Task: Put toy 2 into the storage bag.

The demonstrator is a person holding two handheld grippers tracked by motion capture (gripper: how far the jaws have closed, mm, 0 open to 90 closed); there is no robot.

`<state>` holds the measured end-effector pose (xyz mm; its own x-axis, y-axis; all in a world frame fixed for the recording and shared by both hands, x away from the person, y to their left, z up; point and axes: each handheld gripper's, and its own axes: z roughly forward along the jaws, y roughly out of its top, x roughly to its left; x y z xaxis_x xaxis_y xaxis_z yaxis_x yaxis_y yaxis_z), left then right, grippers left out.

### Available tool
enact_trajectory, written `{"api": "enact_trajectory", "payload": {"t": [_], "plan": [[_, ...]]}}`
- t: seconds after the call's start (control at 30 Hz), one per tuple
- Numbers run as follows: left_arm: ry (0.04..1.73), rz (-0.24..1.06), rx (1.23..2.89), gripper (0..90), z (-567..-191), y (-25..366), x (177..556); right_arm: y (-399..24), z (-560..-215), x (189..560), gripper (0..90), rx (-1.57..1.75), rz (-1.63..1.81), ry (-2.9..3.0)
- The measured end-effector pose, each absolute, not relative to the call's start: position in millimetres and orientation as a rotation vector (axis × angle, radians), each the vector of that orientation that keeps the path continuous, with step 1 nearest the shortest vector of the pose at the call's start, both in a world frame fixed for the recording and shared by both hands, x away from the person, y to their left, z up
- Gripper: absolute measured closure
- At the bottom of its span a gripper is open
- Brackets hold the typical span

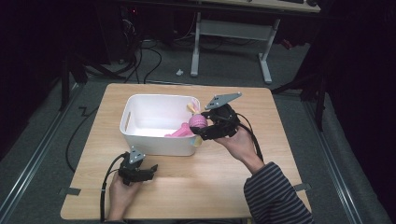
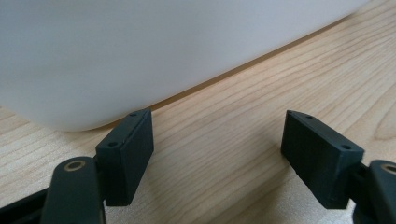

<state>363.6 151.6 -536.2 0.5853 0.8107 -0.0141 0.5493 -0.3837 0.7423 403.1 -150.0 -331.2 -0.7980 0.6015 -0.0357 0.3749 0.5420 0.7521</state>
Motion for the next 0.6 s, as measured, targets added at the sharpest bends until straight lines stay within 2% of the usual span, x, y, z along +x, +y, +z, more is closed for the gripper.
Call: {"api": "enact_trajectory", "payload": {"t": [0.6], "plan": [[1.074, 0.459, 2.092, 25.5, -536.1, 151.8, 363.5, -121.0, -347.8, 430.3, 34.3, 0.830, 1.060, 2.574]]}}
